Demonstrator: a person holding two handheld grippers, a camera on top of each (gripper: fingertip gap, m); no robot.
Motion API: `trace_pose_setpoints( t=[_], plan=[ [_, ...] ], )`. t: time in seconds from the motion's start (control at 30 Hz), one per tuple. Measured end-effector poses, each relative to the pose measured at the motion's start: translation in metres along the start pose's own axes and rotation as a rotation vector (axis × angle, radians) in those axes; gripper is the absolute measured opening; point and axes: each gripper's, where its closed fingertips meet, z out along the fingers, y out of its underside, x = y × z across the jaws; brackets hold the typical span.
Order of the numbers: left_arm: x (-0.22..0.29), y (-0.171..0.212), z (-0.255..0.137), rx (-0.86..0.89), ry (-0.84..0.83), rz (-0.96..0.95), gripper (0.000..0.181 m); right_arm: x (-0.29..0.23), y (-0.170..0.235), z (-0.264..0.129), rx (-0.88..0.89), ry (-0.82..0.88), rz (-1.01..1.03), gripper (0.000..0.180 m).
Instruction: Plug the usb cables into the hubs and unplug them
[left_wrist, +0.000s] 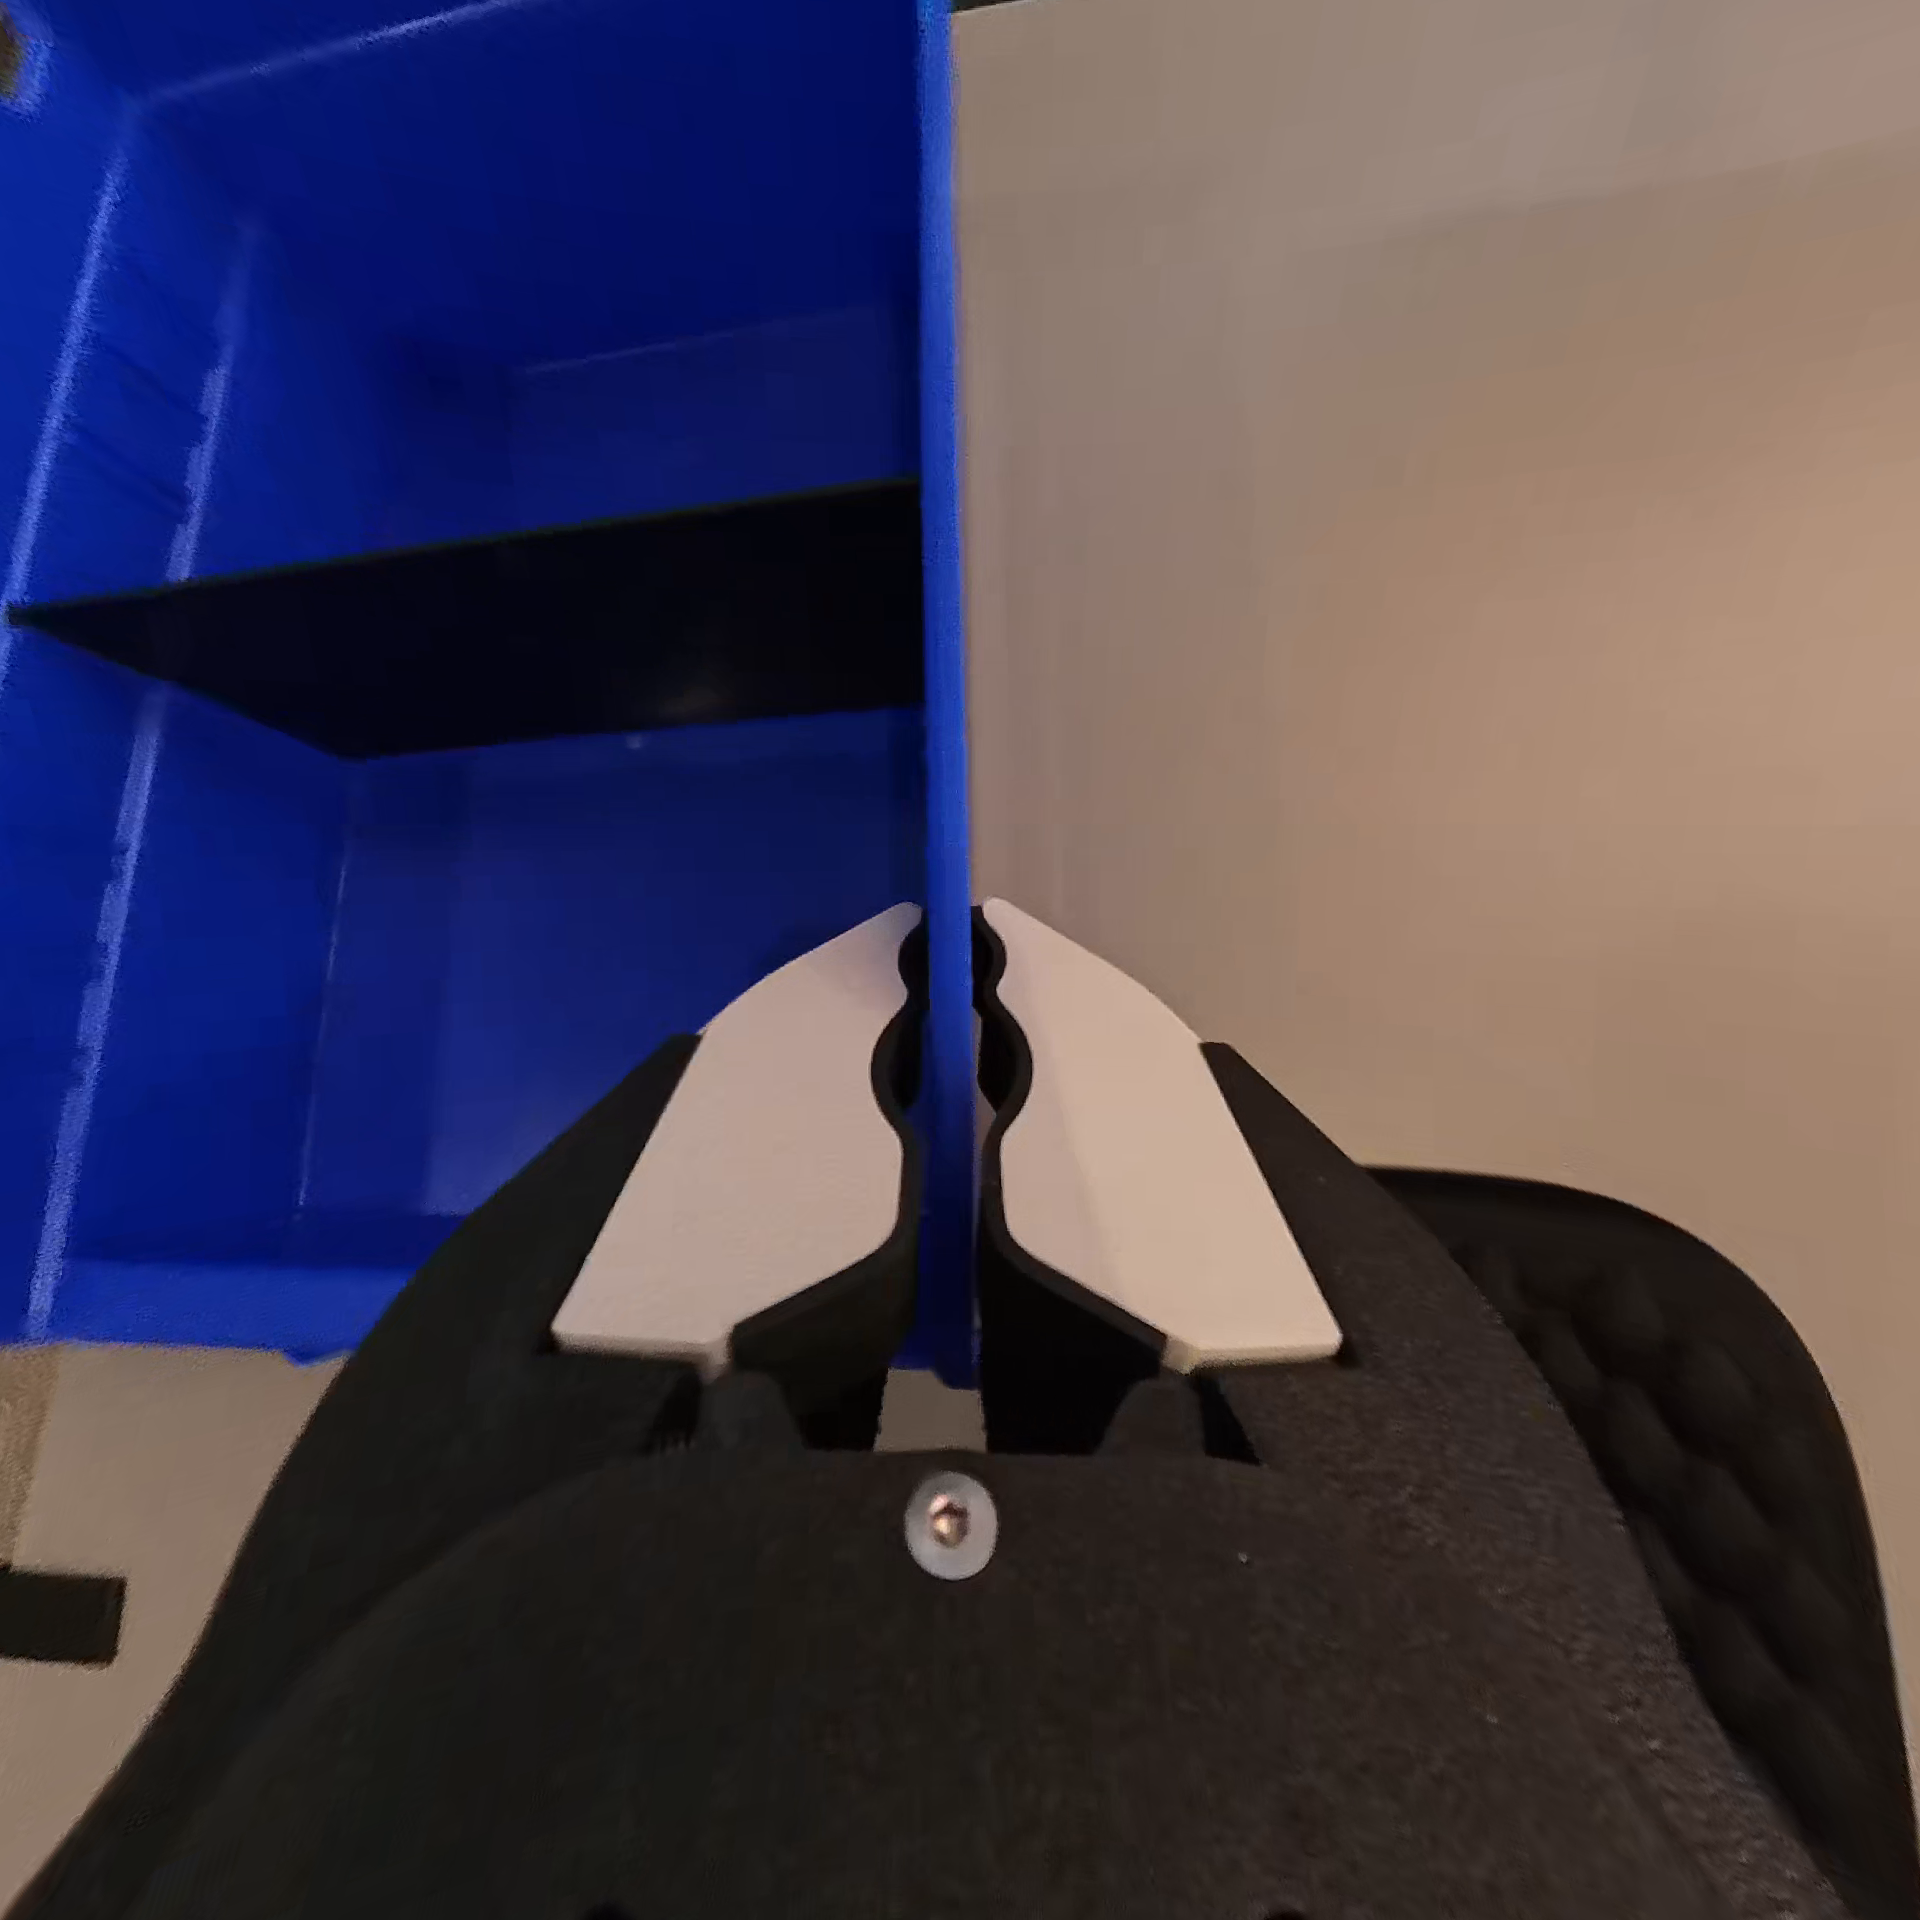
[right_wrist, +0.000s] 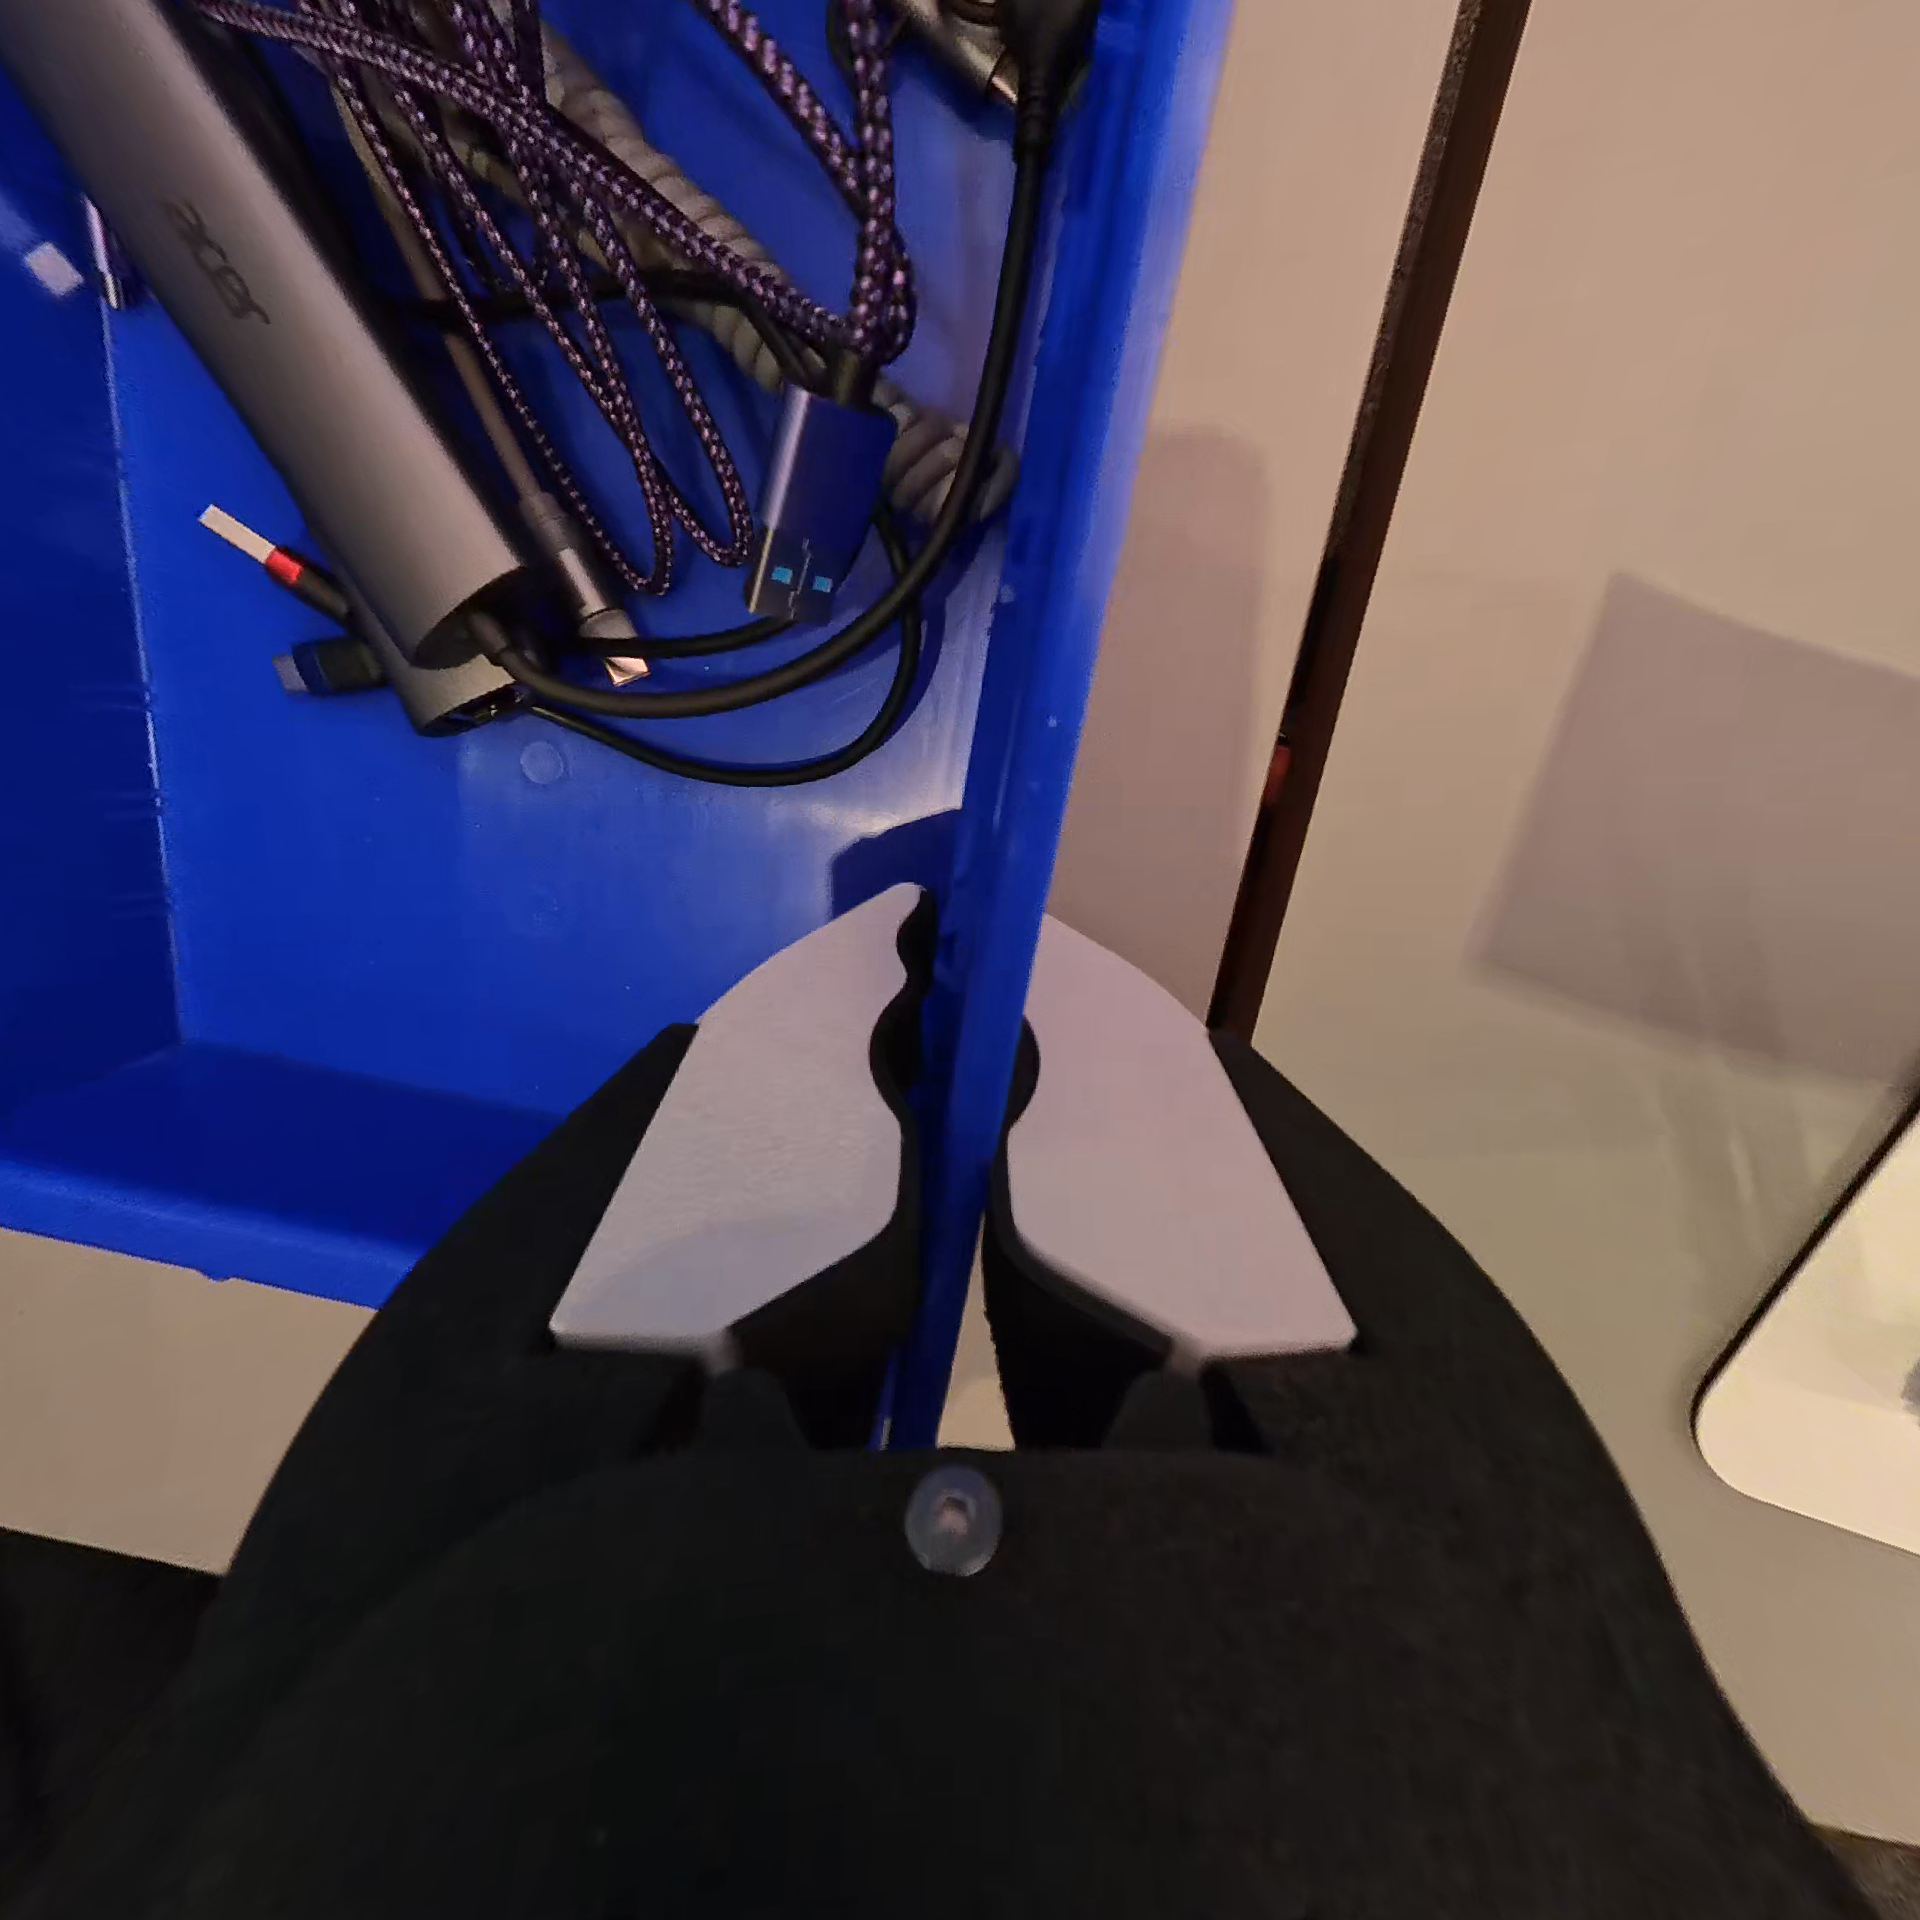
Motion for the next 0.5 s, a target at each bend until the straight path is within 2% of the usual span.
trace_pose_setpoints(
  t=[0.17,0.33,0.5],
  plan=[
    [0.019,-0.018,0.014,-0.044,-0.047,0.161,0.008,-0.001,0.000,0.000,0.000,-0.003,0.021,0.007],
    [0.056,-0.037,0.023,-0.054,-0.024,0.183,0.008,0.000,0.000,0.000,-0.001,-0.006,0.022,0.007],
    [0.111,-0.045,0.016,-0.062,0.010,0.183,0.008,-0.001,0.000,0.001,-0.004,-0.014,0.023,0.007]
  ],
)
